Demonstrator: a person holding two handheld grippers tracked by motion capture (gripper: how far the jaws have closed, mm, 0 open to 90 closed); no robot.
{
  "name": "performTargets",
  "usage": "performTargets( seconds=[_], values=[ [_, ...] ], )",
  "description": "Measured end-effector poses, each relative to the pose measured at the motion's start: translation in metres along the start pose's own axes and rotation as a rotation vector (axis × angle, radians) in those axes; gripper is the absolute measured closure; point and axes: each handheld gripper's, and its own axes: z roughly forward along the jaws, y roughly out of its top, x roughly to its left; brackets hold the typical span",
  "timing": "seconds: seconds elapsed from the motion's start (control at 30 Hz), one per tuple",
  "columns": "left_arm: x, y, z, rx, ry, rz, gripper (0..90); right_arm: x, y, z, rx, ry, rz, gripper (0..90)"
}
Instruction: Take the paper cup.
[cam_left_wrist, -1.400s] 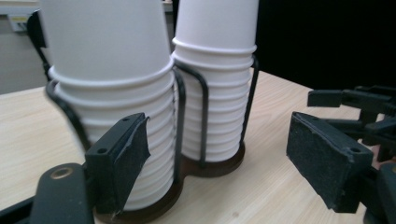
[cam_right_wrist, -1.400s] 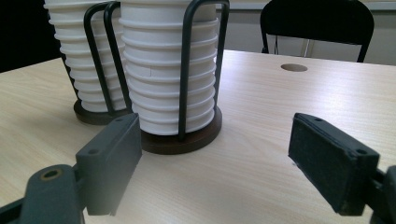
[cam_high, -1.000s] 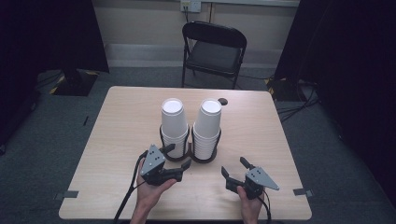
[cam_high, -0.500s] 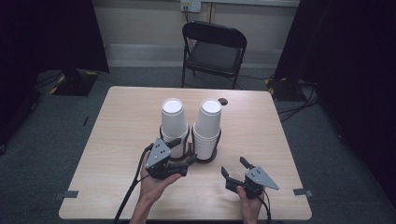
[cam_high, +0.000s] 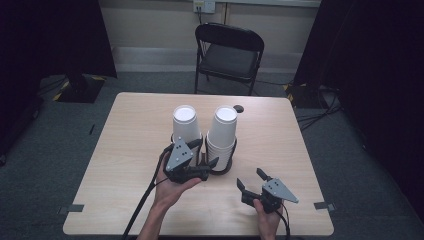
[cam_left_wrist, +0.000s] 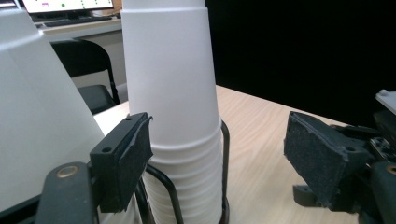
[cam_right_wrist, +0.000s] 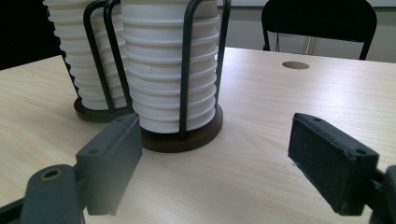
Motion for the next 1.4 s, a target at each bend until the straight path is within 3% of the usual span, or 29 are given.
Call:
performTargets(
  seconds=[0.3,0.4,0.7,0.93,1.07,1.17,1.23,1.4],
  values=[
    [0.004,0.013,0.010,0.006,-0.026,-0.014,22.1,0.000,0.000,0.000,-0.003,-0.002,0.003,17.0],
    [0.007,0.019,0.012,0.004,-0.006,-0.020,22.1,-0.001,0.000,0.000,-0.004,-0.002,0.004,17.2],
    [0.013,0.034,0.021,-0.004,-0.019,-0.029,21.0,-0.001,0.000,0.000,-0.003,-0.001,0.004,17.2],
    [0.013,0.045,0.027,-0.008,-0.001,-0.008,21.0,-0.001,0.000,0.000,-0.006,-0.003,0.007,17.2],
    [0.016,0.051,0.031,-0.015,-0.006,-0.031,20.7,-0.001,0.000,-0.001,-0.005,-0.004,0.008,17.2],
    [0.017,0.055,0.035,-0.012,-0.002,-0.024,20.7,-0.001,0.000,-0.001,-0.005,-0.003,0.009,17.2],
    [0.018,0.056,0.039,-0.026,0.008,-0.054,20.7,-0.001,0.000,-0.001,-0.006,-0.002,0.009,17.2],
    [0.019,0.062,0.046,-0.015,0.023,-0.033,18.9,-0.001,0.000,-0.001,-0.012,-0.002,0.012,17.2]
  ],
)
